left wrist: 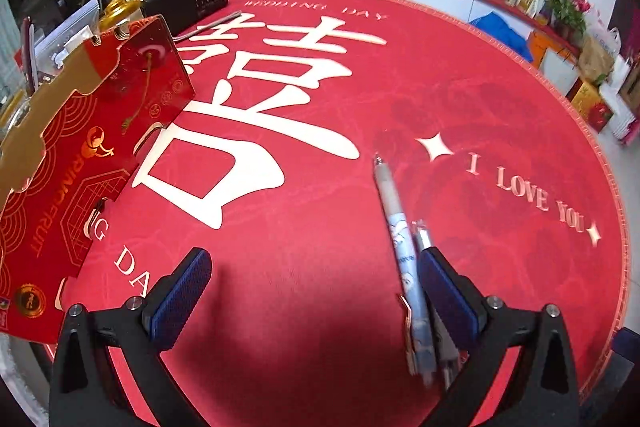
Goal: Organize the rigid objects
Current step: 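Grasp blue printed pen with left tool while right tool grasps silver pen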
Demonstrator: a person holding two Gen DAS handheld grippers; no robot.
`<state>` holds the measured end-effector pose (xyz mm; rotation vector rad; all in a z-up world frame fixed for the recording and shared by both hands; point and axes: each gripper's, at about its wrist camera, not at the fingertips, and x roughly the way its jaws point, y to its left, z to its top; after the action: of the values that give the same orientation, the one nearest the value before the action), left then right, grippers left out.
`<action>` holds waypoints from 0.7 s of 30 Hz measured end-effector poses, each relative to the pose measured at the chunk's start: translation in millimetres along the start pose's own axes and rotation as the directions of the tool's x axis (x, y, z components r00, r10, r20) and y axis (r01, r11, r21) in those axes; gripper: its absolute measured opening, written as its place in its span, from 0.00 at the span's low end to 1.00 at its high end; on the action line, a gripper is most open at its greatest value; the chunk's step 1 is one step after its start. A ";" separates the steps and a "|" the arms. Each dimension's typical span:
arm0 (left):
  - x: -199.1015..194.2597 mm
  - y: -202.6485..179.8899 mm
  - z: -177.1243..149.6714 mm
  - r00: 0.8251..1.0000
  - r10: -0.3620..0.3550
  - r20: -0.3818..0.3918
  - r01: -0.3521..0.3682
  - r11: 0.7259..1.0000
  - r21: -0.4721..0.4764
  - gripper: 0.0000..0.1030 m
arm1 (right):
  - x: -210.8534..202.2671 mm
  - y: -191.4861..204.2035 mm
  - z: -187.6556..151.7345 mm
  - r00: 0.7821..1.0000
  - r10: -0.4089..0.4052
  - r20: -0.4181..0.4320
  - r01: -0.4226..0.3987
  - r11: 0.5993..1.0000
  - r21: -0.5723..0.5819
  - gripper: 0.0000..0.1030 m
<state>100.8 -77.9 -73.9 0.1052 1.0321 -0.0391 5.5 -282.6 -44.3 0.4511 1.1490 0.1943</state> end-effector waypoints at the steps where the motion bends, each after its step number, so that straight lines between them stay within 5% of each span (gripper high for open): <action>1: 1.3 1.8 -0.1 1.000 -0.006 -0.002 0.006 1.000 -0.003 1.00 | -0.1 -1.0 0.4 1.000 0.007 0.000 -0.007 1.000 0.001 0.97; 8: 7.4 18.2 -1.9 1.000 0.014 -0.003 -0.014 1.000 -0.013 1.00 | 11.3 12.1 2.1 1.000 -0.013 -0.002 0.013 0.999 -0.049 0.97; 17: 9.3 46.0 0.8 0.997 0.076 0.023 -0.076 0.997 -0.013 1.00 | 63.5 82.0 6.3 0.995 -0.098 -0.017 0.090 0.958 -0.271 0.97; 21: 9.1 47.7 2.7 0.998 0.062 0.027 -0.063 0.998 0.027 1.00 | 96.1 105.7 9.1 0.987 -0.154 -0.039 0.129 0.924 -0.360 0.77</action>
<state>111.7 -30.5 -77.1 0.1620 1.0014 0.0022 61.1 -154.3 -74.8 0.0384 1.1768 0.2876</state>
